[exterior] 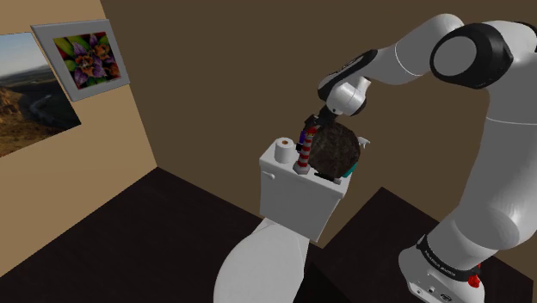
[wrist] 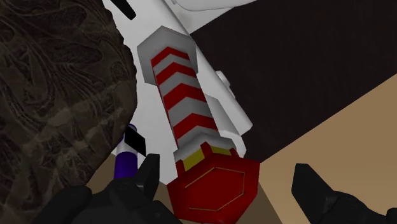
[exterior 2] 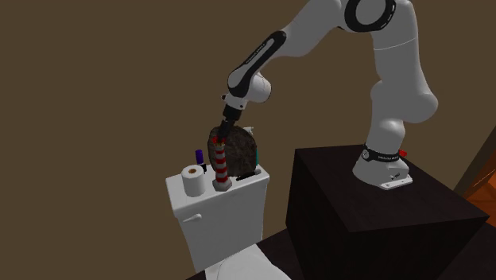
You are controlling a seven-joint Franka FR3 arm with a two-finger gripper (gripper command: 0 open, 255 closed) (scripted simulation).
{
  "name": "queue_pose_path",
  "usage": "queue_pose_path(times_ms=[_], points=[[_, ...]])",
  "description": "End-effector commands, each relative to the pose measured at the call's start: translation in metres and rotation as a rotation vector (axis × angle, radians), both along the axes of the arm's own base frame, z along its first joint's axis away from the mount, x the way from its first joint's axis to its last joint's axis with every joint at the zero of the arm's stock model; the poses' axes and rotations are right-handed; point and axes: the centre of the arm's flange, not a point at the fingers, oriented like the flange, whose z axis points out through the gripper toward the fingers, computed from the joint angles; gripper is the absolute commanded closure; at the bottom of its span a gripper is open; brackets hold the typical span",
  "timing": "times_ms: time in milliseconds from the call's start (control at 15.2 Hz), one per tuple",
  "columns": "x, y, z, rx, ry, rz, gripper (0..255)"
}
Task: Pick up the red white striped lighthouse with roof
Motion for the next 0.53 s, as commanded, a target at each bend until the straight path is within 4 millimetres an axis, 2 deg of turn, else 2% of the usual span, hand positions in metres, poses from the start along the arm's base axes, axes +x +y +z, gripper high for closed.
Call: queue_pose_path(times_ms=[0, 66, 198, 264, 462], points=[[-0.0007, -0.0002, -0.0103, 0.000, -0.001, 0.000, 0], [-0.0007, -0.0002, -0.0186, 0.000, -0.001, 0.000, 0], [-0.0007, -0.0002, -0.0186, 0.000, -0.001, 0.000, 0], [-0.0014, -0.0001, -0.0191, 0.000, -0.001, 0.000, 255], [-0.0018, 0.0000, -0.0188, 0.000, -0.001, -0.001, 255]])
